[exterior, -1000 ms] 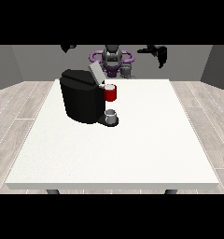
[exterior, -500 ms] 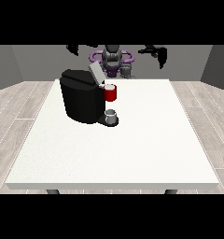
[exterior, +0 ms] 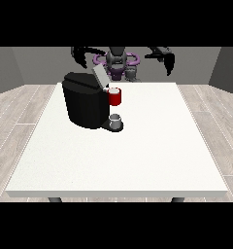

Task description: Insert the coffee pod into the coffee machine and close the lid

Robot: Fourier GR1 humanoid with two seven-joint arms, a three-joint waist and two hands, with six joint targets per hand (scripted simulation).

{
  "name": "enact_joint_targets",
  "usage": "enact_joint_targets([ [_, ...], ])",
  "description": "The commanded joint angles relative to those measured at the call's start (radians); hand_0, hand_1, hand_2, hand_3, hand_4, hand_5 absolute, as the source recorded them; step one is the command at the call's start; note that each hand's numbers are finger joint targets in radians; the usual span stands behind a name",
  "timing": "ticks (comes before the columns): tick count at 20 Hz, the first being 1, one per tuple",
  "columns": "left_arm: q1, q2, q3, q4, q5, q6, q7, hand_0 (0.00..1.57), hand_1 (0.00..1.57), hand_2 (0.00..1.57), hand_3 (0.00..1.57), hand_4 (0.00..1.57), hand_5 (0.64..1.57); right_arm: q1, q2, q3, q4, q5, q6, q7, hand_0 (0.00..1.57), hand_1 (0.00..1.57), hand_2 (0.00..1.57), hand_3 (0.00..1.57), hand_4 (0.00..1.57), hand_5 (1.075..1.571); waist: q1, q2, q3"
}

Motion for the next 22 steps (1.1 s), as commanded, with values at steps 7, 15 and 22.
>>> enact_joint_targets([
  [7,0.065,0.021,-0.050,-0.188,0.027,0.037,0.068,0.00,0.00,0.00,0.00,0.00,1.571,-0.097,0.020,-0.011,0.158,0.032,0.000,-0.081,0.00,0.00,0.00,0.00,0.00,1.571,-0.006,0.075,0.0000],
  [15,0.100,0.034,-0.048,-0.201,0.065,0.042,0.021,0.00,0.00,0.00,0.00,0.00,1.571,-0.189,-0.006,-0.016,0.235,0.062,0.027,-0.101,0.00,0.00,0.00,0.00,0.00,1.571,-0.011,0.111,0.0000],
  [22,0.077,0.073,-0.037,-0.152,0.046,0.055,-0.047,0.00,0.00,0.00,0.00,0.00,1.571,-0.259,0.013,-0.007,0.265,0.078,0.019,-0.103,0.00,0.00,0.00,0.00,0.00,1.571,-0.019,0.163,-0.0002],
])
